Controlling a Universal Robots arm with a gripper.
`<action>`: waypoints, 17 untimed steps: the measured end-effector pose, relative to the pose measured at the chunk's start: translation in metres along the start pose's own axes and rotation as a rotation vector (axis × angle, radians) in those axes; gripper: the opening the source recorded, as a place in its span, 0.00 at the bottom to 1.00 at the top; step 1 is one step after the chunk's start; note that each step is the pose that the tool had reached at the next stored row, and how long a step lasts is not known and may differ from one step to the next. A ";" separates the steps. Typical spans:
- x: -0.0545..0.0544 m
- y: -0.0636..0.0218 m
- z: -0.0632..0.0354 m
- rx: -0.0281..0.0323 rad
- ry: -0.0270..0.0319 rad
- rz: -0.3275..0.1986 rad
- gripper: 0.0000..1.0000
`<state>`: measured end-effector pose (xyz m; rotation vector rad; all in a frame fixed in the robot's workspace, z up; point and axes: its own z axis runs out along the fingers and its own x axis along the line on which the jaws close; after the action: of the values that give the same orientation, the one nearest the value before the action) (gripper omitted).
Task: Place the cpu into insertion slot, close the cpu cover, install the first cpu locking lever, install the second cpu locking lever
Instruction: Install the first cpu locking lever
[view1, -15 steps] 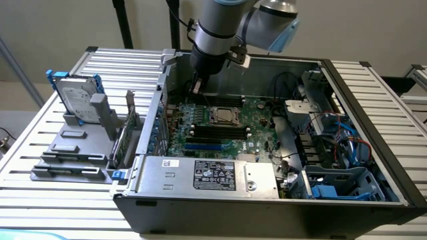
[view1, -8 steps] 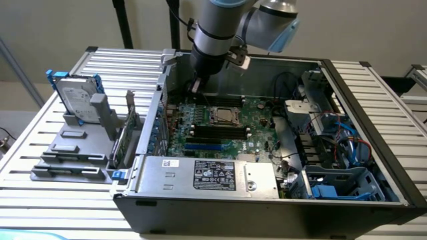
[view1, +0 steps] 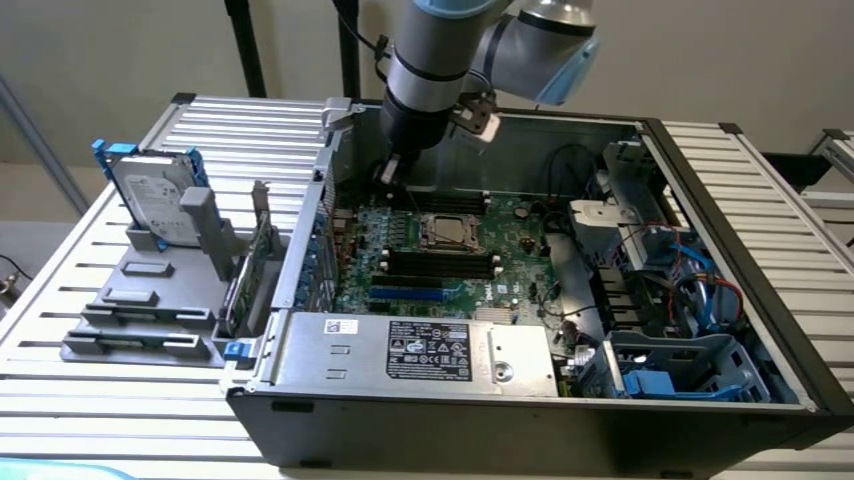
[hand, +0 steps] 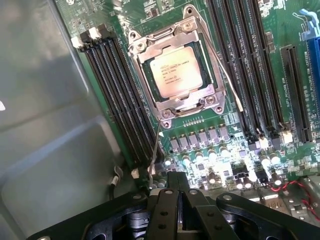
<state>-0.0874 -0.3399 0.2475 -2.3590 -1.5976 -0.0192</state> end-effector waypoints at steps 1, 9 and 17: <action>0.000 0.0000 0.0002 0.0000 0.0016 0.009 0.11; -0.004 -0.0076 0.0040 -0.0028 0.0081 0.040 0.11; -0.006 -0.0119 0.0052 0.0245 0.0942 0.066 0.11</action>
<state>-0.1011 -0.3397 0.2443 -2.3538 -1.4683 -0.0949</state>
